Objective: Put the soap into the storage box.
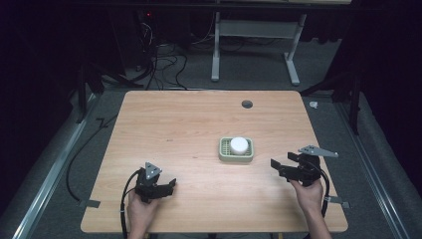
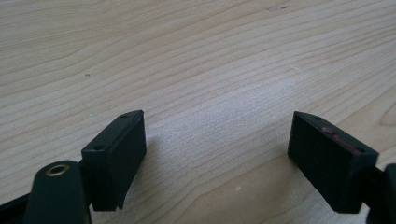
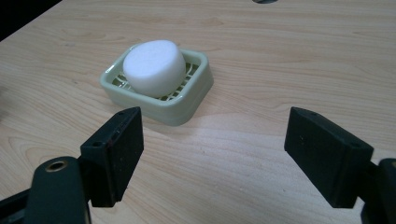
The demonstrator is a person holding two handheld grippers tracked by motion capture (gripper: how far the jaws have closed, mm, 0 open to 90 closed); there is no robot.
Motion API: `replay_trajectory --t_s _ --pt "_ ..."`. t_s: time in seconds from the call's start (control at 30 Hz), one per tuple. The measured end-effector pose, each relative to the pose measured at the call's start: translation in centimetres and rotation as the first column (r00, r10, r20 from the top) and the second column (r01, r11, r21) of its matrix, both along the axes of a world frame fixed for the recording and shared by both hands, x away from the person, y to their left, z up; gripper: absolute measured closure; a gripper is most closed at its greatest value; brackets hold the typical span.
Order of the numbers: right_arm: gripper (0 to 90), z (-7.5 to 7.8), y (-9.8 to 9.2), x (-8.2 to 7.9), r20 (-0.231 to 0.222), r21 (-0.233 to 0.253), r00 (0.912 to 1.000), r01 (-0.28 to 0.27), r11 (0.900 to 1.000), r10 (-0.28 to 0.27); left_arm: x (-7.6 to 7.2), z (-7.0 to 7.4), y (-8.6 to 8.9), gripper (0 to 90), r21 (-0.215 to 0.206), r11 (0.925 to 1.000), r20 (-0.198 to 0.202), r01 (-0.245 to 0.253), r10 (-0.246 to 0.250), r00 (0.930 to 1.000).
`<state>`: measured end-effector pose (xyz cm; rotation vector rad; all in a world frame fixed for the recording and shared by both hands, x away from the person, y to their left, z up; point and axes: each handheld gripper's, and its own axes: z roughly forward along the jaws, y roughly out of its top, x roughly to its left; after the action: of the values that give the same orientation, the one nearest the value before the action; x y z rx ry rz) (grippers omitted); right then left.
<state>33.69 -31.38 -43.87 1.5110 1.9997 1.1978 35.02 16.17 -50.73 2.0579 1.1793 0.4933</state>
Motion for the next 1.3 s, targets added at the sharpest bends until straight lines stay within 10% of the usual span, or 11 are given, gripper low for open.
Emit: replay_trajectory --t_s 1.3 --pt "21.0 -3.3 0.5 -2.0 -0.043 0.001 0.9991 0.006 1.0 -0.006 0.0 0.0 0.0 19.7 0.001 1.0 0.0 0.0 0.0 1.0"
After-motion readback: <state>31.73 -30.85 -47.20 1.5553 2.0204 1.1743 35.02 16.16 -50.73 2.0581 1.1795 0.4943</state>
